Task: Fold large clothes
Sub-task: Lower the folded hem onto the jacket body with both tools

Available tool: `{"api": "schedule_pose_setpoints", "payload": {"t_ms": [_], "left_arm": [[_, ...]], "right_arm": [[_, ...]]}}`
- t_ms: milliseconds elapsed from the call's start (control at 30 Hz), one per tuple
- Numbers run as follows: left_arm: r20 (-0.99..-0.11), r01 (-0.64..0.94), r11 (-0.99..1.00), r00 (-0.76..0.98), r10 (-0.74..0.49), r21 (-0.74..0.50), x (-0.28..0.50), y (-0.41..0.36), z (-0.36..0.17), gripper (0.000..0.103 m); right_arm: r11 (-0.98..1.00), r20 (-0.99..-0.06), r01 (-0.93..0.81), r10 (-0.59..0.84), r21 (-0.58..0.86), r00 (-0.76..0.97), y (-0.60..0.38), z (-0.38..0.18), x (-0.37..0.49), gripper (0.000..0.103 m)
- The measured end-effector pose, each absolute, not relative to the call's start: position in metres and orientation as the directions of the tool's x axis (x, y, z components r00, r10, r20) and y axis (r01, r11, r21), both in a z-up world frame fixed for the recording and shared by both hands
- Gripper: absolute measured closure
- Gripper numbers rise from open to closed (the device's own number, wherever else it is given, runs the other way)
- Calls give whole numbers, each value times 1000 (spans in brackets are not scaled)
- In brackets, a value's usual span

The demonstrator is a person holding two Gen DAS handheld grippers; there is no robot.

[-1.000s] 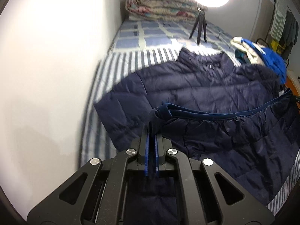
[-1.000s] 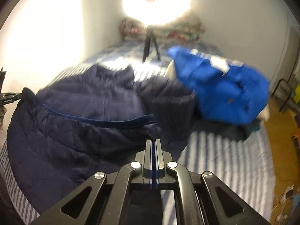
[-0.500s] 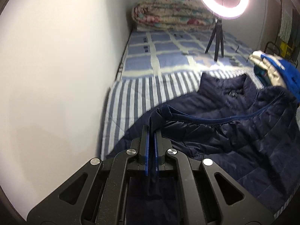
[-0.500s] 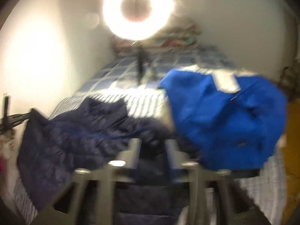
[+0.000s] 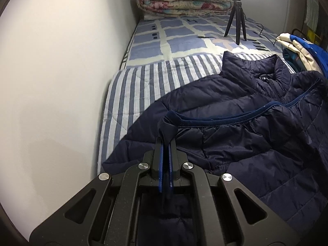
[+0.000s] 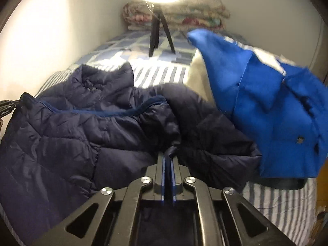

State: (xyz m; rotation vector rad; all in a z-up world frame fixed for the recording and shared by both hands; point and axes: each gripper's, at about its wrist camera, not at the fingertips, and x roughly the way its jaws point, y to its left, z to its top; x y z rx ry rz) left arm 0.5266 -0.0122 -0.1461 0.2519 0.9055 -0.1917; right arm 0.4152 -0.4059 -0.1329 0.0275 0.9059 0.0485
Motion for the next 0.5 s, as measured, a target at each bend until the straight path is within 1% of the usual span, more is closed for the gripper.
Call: {"api": "schedule_pose_setpoints", "payload": {"t_ms": [67,200,333,433,500], "left_arm": [[-782,267,954,621,-61,138,530,-11,-138,101],[-751,254,958,657,-69,134,544,-10,-119,101],[-721,234,962,690,-60,143,573,-16,-105,101],[-725,207,971,687,-56,122,601,-23,-109,101],[-729,193,972,684,-36,133,618,-30,-117,101]], "right_arm": [[999,-747,-19,45,43,663,-410,-114,411,102],[999,-673,25,-33,-22,739,-421,-80,417,103],[994,-665,77,-110,-79,739,-430,-76,448,103],[983,-672,114,-182,-145,718,-430,-89,471,103],[974,-679,127,-222,-188,700,-426,-100,483,103]]}}
